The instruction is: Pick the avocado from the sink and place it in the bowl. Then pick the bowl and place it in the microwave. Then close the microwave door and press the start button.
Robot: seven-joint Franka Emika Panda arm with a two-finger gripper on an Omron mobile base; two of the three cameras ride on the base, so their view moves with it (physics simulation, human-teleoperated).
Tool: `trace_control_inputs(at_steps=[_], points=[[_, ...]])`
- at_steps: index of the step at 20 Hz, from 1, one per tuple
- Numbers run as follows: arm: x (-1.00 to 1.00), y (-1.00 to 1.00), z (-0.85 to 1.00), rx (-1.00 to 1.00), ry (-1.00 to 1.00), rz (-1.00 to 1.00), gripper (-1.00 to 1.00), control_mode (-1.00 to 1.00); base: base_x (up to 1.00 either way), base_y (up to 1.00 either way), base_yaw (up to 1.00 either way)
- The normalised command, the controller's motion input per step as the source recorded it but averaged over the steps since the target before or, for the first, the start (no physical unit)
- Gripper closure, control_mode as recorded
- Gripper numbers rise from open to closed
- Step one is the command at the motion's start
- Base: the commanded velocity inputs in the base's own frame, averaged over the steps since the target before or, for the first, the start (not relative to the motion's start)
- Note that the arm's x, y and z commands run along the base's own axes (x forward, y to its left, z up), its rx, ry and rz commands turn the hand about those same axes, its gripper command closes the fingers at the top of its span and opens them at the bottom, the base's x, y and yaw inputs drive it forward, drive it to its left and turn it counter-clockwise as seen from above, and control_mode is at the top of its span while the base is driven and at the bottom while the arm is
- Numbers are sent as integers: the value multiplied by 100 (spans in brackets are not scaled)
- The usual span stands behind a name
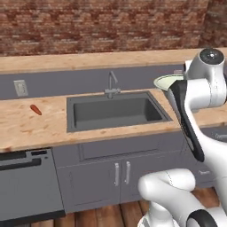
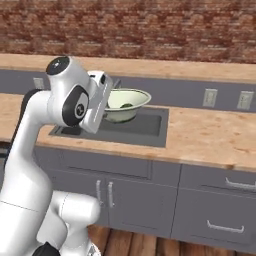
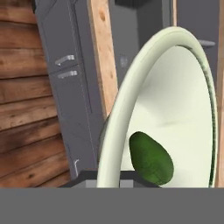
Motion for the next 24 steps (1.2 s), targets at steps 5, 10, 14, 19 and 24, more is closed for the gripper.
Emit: trace_control_inputs(at_steps=[5,10,14,19,24], points=[[0,0,0,0,0,0,100,100,-36,5,-50],[0,0,0,0,0,0,100,100,-47,0,-77],[0,0,0,0,0,0,100,100,-35,0,-80],[0,0,0,0,0,0,100,100,-31,0,-80],[0,0,0,0,0,0,100,100,-26,0,-74]])
